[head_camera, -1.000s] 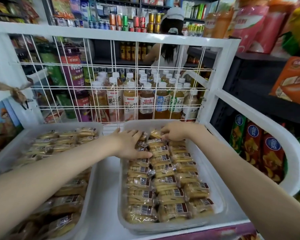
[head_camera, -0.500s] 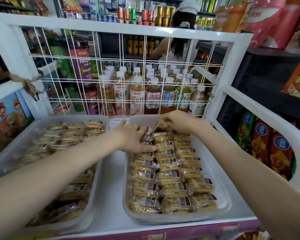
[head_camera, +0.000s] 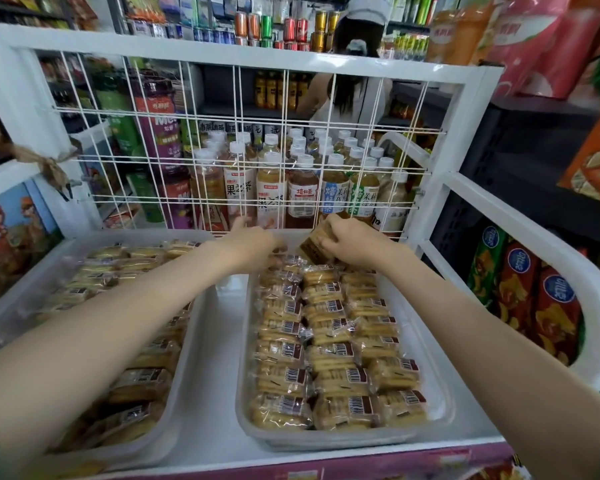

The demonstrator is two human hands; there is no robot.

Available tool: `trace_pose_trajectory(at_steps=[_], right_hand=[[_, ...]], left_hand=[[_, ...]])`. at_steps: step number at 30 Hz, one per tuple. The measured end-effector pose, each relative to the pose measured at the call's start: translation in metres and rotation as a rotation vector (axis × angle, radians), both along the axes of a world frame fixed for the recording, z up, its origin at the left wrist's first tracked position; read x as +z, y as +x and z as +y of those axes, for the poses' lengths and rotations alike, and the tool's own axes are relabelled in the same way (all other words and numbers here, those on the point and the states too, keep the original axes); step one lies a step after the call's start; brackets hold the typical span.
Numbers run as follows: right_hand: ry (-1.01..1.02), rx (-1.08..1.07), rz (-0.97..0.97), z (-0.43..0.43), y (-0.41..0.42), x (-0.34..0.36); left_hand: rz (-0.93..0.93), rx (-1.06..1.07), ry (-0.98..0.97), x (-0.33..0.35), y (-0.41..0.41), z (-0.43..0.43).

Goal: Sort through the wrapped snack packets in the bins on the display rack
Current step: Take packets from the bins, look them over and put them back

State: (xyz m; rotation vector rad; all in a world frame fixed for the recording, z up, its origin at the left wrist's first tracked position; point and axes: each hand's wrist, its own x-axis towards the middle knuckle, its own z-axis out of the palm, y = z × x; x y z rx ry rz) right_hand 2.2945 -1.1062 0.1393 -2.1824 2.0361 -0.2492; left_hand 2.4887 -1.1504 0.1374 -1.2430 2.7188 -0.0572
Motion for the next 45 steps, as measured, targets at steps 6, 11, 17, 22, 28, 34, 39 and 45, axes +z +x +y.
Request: trace_pose_trajectory(at_steps=[6,11,17,22,28,34,39,45], right_hand=[[0.0,0.082,-0.067,-0.003,-0.006,0.003],[0.024,0.135,0.072,-0.003,-0.006,0.003],[0.099,0.2,0.098,-0.004,-0.003,0.001],[0.214,0.21,0.163,-0.009,-0.005,-0.01],[0.328,0.143,0.13,-0.014,-0.008,-0.016],[0.342,0.159,-0.037,-0.006,-0.014,-0.016],[0.007,-0.033,-0.06,-0.003,-0.035,-0.01],[-0.018,-0.062,0.234,-0.003,-0.044,-0.02]], left_hand=[[-0.098,-0.017,0.008,-0.009,-0.005,-0.018],[-0.163,-0.026,-0.137,-0.006,-0.004,-0.014],[-0.225,-0.029,-0.238,-0.003,-0.008,-0.01],[-0.131,-0.047,-0.081,-0.01,-0.012,-0.009],[-0.123,0.018,0.106,-0.017,-0.019,-0.016],[-0.072,-0.01,0.094,-0.007,-0.021,0.008],[0.014,-0.102,0.191,-0.01,-0.032,0.037],[-0.011,-0.126,0.183,-0.019,-0.034,0.041]])
